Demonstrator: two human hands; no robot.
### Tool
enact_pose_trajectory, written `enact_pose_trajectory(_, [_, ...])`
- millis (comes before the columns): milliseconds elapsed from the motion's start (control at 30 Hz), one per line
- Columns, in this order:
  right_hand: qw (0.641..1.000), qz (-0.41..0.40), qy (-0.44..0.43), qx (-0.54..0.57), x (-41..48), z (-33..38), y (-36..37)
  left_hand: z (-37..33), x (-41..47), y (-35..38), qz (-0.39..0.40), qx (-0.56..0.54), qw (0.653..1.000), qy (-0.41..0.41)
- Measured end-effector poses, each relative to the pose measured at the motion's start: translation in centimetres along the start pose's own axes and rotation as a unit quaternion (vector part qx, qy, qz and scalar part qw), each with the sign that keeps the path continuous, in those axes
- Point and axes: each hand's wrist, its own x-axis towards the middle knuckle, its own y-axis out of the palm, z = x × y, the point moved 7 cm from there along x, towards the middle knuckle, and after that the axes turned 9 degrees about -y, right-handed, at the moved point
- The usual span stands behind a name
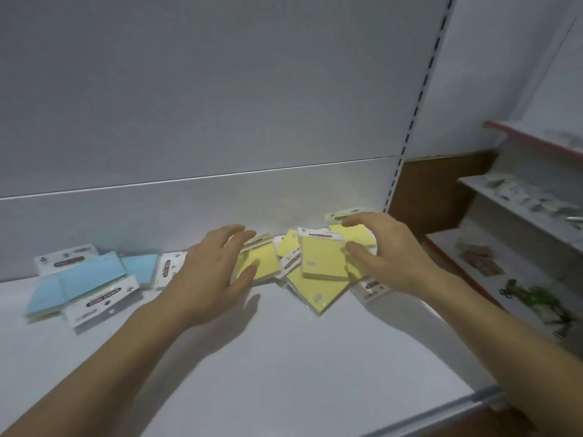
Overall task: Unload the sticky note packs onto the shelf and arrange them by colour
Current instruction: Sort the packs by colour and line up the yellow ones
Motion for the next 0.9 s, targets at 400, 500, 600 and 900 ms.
enact_pose_trajectory(400, [0.991,-0.021,0.101,0.085,2.5,-7.7,4.5,-7.2,3.9,6.3,0.013,-0.111,0.992,-0.053])
enact_pose_trajectory(500, [0.993,0.007,0.097,0.06,2.0,-8.1,5.1,-7.1,3.7,8.7,0.064,-0.06,0.994,-0.06])
enact_pose_trajectory(600, [0.995,0.052,0.08,0.03,1.9,-8.0,5.5,-7.6,3.6,9.0,0.079,-0.037,0.995,-0.056])
enact_pose_trajectory(900, [0.99,0.106,0.049,0.077,1.1,-6.8,4.6,-8.1,1.3,6.1,0.15,-0.006,0.989,0.02])
